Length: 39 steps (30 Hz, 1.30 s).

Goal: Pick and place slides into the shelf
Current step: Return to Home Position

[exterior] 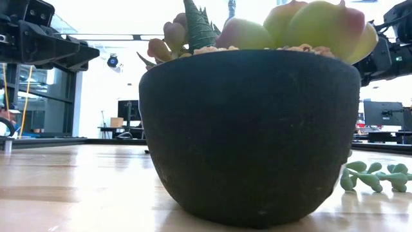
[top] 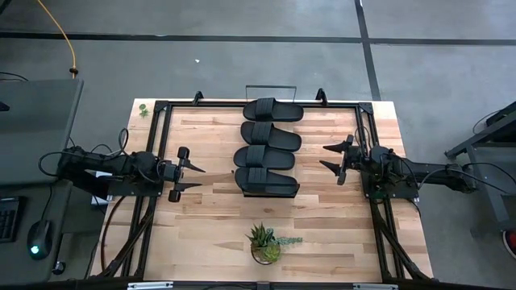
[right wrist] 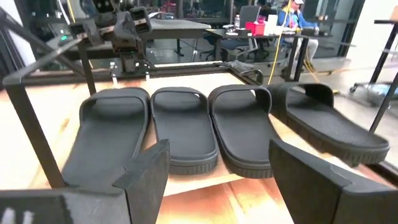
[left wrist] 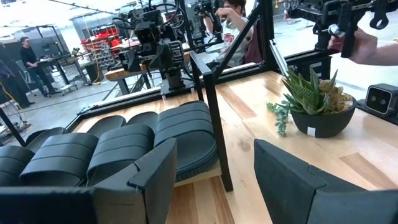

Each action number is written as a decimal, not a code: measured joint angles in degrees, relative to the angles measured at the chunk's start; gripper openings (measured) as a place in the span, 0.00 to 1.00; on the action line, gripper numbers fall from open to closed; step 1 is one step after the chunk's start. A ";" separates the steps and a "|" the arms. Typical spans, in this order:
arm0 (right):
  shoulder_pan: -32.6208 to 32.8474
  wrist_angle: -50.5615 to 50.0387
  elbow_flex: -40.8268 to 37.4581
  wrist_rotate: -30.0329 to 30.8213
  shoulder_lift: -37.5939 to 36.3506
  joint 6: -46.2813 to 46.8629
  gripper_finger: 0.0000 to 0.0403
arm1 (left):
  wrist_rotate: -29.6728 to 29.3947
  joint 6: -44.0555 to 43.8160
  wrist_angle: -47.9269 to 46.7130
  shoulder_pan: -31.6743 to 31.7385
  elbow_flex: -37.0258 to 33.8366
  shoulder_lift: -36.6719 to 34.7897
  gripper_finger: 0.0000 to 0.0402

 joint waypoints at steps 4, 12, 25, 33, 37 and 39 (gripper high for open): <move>-0.02 0.00 0.00 0.00 0.00 0.64 0.65 | -0.01 0.03 -0.01 0.00 0.00 0.00 0.49; -0.02 0.00 0.00 -0.02 0.00 0.95 0.65 | 0.01 0.09 0.01 0.00 0.00 0.00 0.49; -0.01 0.00 0.00 0.00 0.00 0.94 0.65 | 0.01 0.07 0.00 0.00 0.00 0.00 0.49; -0.01 0.00 0.00 0.00 0.00 0.95 0.65 | 0.01 0.07 0.01 0.00 0.00 0.00 0.49; -0.01 0.00 0.00 -0.01 0.00 0.96 0.65 | 0.03 0.07 0.01 0.00 0.00 0.00 0.49; -0.02 0.00 0.00 0.00 0.00 0.96 0.65 | 0.02 0.07 0.01 0.00 0.00 0.00 0.49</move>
